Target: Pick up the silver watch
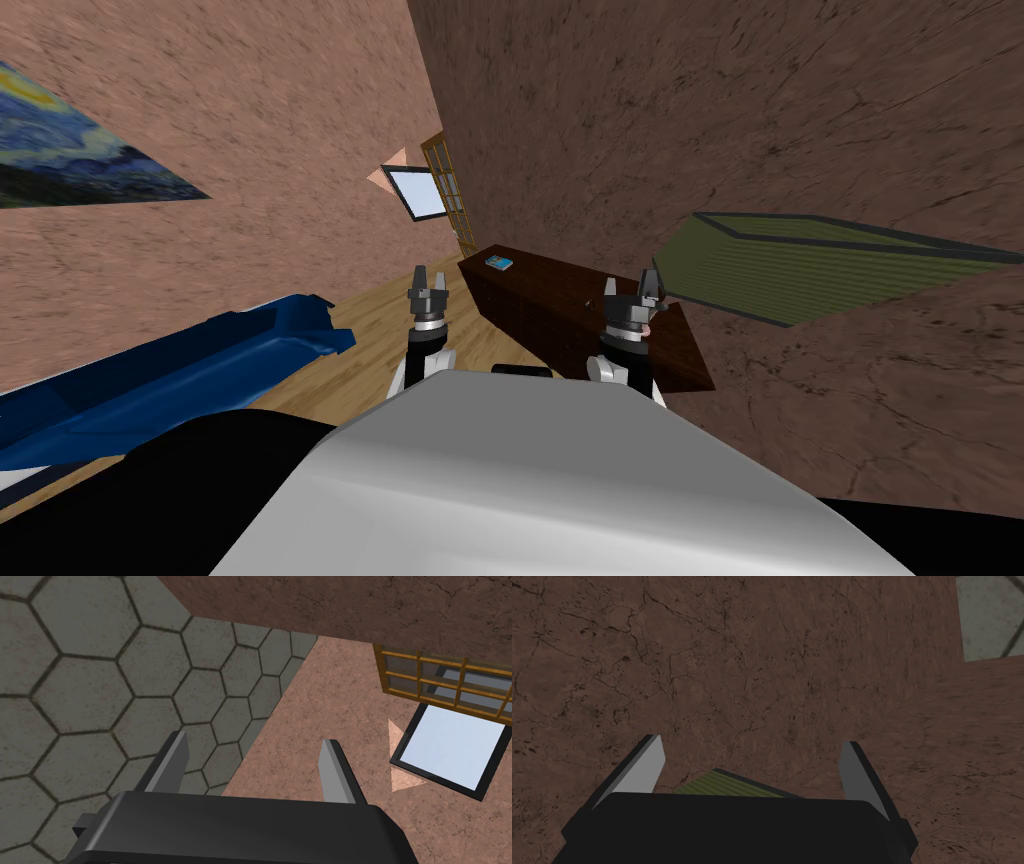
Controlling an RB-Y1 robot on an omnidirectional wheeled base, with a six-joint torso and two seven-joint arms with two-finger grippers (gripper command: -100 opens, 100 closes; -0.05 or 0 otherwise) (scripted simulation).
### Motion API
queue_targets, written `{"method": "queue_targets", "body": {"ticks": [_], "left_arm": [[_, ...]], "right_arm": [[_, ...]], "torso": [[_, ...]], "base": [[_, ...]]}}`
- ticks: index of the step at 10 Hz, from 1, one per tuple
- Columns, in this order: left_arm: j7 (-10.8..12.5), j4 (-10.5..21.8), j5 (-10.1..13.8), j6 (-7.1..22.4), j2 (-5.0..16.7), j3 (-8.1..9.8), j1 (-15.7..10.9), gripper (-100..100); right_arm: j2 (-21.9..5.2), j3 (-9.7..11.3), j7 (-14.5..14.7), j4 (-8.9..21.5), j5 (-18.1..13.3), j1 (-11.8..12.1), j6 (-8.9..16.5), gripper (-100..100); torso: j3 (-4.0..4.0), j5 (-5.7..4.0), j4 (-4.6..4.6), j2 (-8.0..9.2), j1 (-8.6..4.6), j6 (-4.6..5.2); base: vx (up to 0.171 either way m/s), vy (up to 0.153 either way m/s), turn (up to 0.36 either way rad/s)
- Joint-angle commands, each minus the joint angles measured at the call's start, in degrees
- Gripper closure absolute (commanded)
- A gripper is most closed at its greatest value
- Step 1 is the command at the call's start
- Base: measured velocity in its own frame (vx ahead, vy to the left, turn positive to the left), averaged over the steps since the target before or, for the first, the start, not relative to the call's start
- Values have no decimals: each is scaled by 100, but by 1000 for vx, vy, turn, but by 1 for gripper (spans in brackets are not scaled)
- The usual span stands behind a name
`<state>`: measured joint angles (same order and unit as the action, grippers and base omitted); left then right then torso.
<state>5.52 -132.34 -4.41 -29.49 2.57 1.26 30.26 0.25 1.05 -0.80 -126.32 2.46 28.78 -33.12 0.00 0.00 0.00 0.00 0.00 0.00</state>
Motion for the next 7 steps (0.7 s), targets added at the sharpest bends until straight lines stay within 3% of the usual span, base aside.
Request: {"method": "queue_targets", "body": {"ticks": [1,4,7], "left_arm": [[0,0,0,0,0,0,0,0],[0,0,0,0,-1,-1,-1,0],[0,0,0,0,-1,-1,-1,0]], "right_arm": [[-188,29,103,43,-107,84,-13,-100],[-479,66,350,160,-392,318,-6,-100],[-791,61,712,360,-855,709,74,-100]], "torso": [[0,0,0,0,0,0],[24,6,9,42,30,1],[26,8,10,45,39,0]], "base": [[-48,27,-45],[-109,74,-48],[-109,102,-18]]}}
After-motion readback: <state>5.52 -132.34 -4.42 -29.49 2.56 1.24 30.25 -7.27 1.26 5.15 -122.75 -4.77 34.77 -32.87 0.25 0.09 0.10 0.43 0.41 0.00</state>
